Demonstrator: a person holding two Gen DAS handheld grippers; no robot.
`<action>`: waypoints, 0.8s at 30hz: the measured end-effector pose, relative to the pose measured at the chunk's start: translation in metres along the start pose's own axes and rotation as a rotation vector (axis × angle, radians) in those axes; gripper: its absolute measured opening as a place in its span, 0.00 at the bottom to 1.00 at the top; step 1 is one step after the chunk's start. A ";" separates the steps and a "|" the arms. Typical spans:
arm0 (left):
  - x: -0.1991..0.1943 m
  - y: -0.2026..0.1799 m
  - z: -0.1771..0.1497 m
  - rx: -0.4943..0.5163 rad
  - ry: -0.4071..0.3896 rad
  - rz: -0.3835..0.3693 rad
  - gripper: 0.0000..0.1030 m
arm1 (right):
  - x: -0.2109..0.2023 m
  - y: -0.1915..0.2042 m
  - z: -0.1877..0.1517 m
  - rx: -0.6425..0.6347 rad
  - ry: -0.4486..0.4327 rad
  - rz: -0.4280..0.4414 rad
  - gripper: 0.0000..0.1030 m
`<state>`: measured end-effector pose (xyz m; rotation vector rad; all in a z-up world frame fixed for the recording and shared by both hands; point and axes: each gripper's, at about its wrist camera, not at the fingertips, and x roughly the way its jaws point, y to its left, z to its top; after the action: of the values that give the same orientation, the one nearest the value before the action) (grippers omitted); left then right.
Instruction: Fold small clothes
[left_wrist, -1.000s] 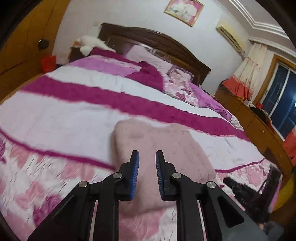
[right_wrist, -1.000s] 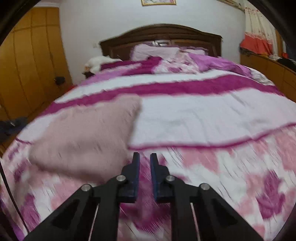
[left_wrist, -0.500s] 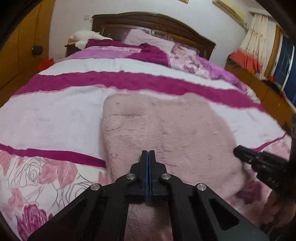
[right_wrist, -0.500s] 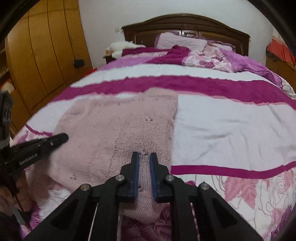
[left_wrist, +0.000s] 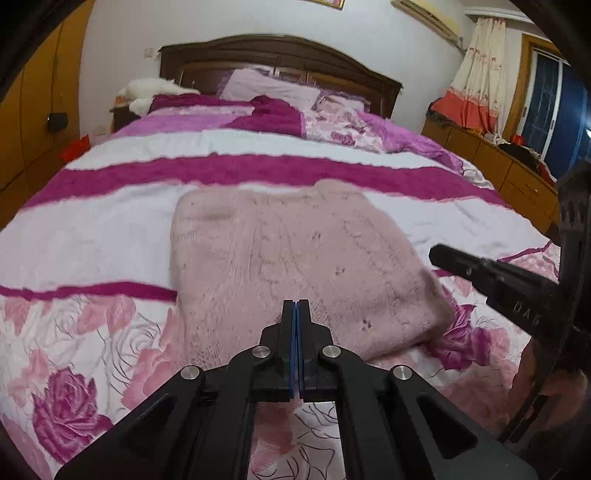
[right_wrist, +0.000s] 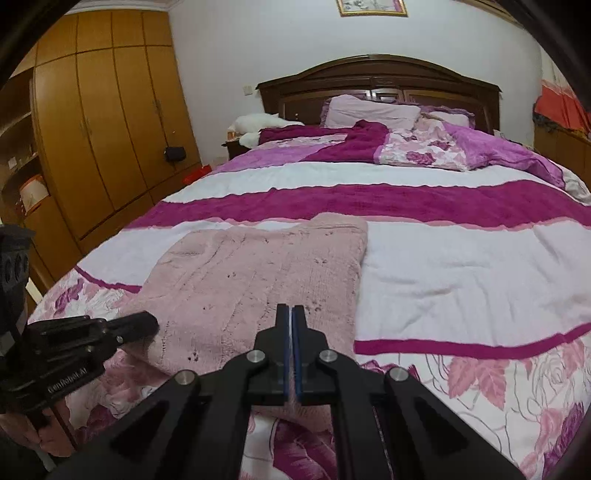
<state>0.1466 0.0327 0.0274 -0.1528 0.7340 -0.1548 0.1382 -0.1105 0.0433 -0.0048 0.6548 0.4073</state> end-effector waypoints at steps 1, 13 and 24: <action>0.008 0.001 -0.003 -0.015 0.026 0.005 0.00 | 0.006 -0.001 0.000 -0.004 0.014 -0.007 0.01; 0.003 -0.016 -0.010 -0.020 0.030 0.083 0.00 | 0.003 -0.008 -0.009 0.037 0.073 0.030 0.00; 0.018 -0.008 -0.024 -0.043 0.112 0.090 0.00 | 0.013 -0.028 -0.036 0.079 0.157 0.051 0.00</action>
<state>0.1429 0.0194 -0.0007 -0.1530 0.8543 -0.0621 0.1366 -0.1361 0.0029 0.0555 0.8266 0.4328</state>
